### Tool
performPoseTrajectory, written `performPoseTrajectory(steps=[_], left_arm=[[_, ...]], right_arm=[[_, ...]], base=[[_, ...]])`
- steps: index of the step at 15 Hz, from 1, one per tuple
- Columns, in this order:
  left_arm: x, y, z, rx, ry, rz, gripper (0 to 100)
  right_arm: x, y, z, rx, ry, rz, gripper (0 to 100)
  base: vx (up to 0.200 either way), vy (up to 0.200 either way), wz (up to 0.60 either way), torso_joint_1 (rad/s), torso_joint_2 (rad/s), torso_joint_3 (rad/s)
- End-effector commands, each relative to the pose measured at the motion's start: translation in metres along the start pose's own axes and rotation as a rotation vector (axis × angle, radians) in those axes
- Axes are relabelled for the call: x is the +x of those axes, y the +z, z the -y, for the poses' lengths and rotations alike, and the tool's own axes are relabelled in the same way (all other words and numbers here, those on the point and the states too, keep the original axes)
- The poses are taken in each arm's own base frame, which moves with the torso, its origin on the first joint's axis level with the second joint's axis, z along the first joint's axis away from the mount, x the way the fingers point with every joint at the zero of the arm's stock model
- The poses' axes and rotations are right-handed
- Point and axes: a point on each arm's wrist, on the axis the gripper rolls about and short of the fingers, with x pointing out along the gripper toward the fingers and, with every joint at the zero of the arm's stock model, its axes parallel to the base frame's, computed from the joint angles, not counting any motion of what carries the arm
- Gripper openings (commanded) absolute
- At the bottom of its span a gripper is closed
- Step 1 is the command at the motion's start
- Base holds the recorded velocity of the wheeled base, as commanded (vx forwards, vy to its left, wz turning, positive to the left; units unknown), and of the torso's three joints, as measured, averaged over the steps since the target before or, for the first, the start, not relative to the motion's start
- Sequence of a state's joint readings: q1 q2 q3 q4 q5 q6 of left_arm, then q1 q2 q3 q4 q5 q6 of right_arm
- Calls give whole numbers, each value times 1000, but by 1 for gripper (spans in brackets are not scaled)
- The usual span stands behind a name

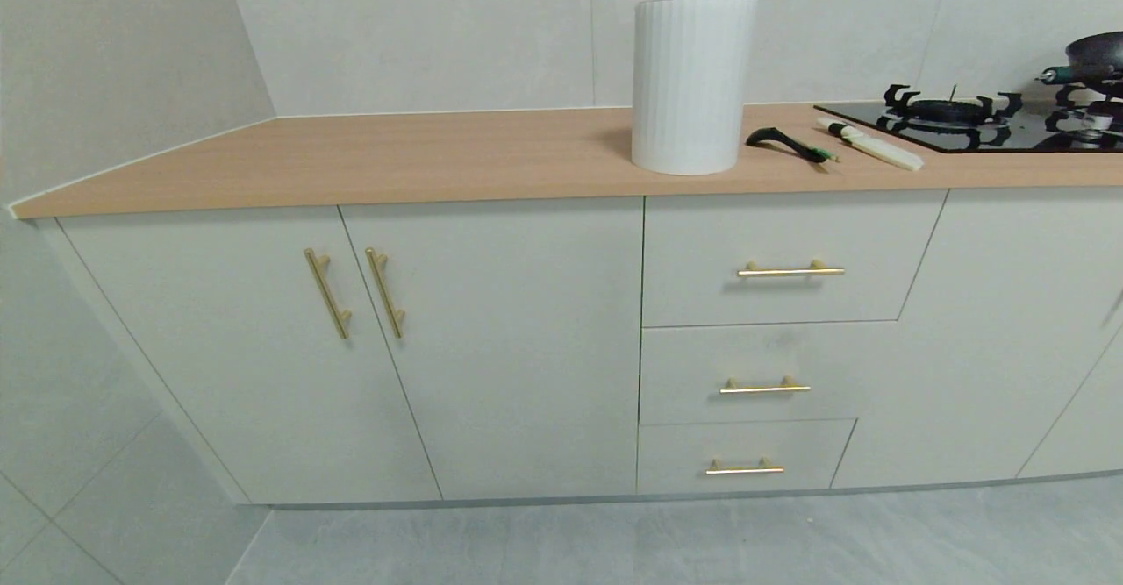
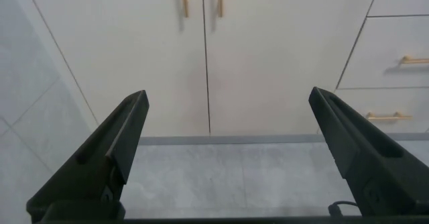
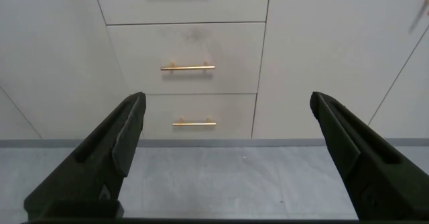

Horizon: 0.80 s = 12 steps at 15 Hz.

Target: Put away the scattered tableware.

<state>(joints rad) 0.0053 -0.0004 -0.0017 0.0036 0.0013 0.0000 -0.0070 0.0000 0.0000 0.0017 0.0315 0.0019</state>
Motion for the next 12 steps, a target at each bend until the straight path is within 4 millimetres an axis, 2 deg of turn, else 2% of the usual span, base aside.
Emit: performPoseTrajectory(steps=[1, 3, 6, 12], left_arm=[[0, 0, 0, 0, 0, -2, 100], [0, 0, 0, -2, 0, 0, 100], [0, 0, 0, 0, 0, 0, 100], [0, 0, 0, 0, 0, 0, 100]], right_arm=[[0, 0, 0, 1, 0, -1, 100], [0, 0, 0, 1, 0, -1, 100], [0, 0, 0, 0, -3, -1, 100], [0, 0, 0, -5, 0, -1, 100]], base=[[0, 0, 0, 0, 0, 0], [0, 0, 0, 0, 0, 0], [200, 0, 0, -6, 2, 2], [0, 0, 0, 0, 0, 0]])
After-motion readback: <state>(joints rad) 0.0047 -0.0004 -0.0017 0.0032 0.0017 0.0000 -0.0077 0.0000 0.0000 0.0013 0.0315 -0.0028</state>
